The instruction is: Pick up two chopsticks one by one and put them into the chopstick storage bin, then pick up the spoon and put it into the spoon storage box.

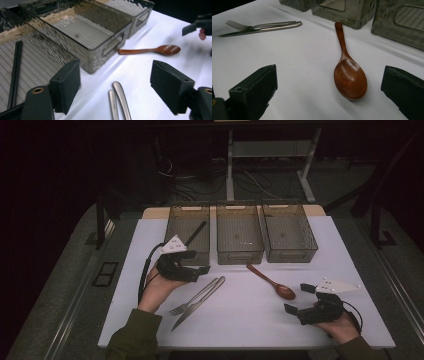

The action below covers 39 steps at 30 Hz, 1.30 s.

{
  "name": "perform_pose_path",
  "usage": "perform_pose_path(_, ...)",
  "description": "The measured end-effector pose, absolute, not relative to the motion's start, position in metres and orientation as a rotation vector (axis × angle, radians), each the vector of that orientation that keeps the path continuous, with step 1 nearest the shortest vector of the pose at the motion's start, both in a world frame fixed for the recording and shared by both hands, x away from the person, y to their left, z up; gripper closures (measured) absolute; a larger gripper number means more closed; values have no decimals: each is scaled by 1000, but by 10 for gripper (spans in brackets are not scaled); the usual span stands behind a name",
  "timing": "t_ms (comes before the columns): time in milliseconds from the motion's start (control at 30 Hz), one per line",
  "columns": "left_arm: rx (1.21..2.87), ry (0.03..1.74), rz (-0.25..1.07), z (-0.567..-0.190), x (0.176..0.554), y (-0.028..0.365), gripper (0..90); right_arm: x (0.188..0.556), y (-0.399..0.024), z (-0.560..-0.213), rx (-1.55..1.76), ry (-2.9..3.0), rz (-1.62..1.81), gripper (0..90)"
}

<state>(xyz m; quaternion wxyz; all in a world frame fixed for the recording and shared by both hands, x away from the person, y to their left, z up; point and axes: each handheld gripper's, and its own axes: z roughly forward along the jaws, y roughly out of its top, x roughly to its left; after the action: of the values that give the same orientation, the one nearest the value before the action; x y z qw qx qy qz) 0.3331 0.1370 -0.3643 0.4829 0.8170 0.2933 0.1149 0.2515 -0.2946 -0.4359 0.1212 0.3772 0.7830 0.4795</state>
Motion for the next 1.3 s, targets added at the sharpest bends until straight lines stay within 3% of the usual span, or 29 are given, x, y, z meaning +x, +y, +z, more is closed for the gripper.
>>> perform_pose_path(367,1948,691,297,-385,302,153,128,250,-294,-435,1103,2285,1403,8)
perform_pose_path(667,1939,677,286,-400,283,165,2,250,-294,-435,1103,2289,1399,8)
perform_pose_path(1300,1966,648,264,-422,262,168,0,251,-296,-426,1130,2343,1324,8)
